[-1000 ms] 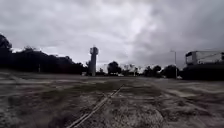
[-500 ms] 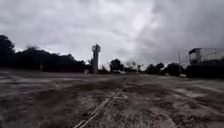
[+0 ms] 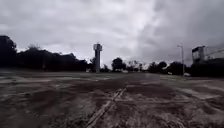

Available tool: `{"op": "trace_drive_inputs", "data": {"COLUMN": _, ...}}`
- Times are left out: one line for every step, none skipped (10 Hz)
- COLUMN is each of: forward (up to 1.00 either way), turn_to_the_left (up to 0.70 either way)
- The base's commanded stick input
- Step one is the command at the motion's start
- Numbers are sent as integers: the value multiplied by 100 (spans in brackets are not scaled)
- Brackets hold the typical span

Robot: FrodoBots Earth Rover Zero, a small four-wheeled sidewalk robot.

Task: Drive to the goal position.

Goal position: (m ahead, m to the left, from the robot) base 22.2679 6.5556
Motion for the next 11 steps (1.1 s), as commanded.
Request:
{"op": "trace_drive_inputs", "data": {"forward": 70, "turn_to_the_left": 0}}
{"op": "trace_drive_inputs", "data": {"forward": 70, "turn_to_the_left": 0}}
{"op": "trace_drive_inputs", "data": {"forward": 70, "turn_to_the_left": 0}}
{"op": "trace_drive_inputs", "data": {"forward": 70, "turn_to_the_left": 23}}
{"op": "trace_drive_inputs", "data": {"forward": 70, "turn_to_the_left": 35}}
{"op": "trace_drive_inputs", "data": {"forward": 70, "turn_to_the_left": 35}}
{"op": "trace_drive_inputs", "data": {"forward": 70, "turn_to_the_left": 33}}
{"op": "trace_drive_inputs", "data": {"forward": 70, "turn_to_the_left": 24}}
{"op": "trace_drive_inputs", "data": {"forward": 70, "turn_to_the_left": 0}}
{"op": "trace_drive_inputs", "data": {"forward": 70, "turn_to_the_left": 0}}
{"op": "trace_drive_inputs", "data": {"forward": 70, "turn_to_the_left": 0}}
